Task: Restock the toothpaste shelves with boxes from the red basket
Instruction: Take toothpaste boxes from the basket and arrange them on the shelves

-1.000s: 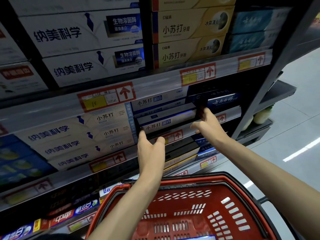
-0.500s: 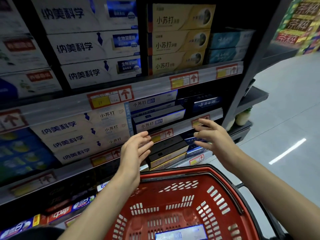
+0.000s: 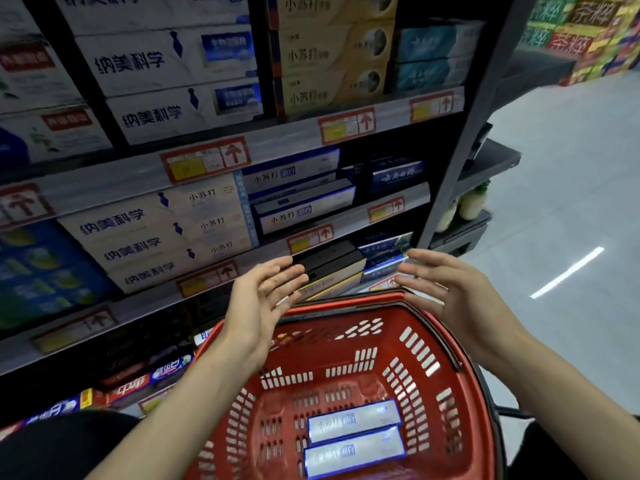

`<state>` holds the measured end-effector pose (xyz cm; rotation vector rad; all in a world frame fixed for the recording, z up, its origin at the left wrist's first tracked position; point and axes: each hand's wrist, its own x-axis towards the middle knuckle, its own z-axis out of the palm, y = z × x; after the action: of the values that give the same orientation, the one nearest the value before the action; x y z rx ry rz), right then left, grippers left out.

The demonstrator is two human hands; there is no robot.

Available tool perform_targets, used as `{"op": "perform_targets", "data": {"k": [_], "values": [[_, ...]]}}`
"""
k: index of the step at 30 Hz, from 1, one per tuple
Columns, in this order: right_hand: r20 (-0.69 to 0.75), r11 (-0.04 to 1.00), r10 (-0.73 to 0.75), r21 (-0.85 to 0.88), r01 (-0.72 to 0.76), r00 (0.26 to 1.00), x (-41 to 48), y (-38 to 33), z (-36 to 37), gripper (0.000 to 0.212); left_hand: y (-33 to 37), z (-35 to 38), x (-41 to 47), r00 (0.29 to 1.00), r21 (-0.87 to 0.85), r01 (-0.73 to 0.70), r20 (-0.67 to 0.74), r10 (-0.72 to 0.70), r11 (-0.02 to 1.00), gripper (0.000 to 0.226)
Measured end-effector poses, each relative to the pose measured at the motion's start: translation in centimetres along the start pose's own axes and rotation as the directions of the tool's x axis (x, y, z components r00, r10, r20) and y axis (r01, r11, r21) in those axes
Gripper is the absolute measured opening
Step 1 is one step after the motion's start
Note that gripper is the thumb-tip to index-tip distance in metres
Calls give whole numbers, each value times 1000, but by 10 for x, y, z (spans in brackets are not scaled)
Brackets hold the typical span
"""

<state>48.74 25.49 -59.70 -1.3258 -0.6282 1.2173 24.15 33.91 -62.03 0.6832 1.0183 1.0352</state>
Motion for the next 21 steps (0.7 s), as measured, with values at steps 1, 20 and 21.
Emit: {"op": "perform_targets", "data": {"k": [1, 20, 21], "values": [[-2, 1000, 0, -3, 0, 1000, -1, -3, -2, 36, -3, 1, 1, 1000, 16, 0, 5, 0, 1000, 33], [158, 790, 319, -588, -170, 935, 9, 12, -13, 24, -210, -56, 58, 886, 928, -249, 334, -322, 278, 20], [164, 771, 324, -616, -160, 932, 7, 13, -16, 23, -225, -67, 63, 880, 949, -253, 307, -363, 189, 15]]}}
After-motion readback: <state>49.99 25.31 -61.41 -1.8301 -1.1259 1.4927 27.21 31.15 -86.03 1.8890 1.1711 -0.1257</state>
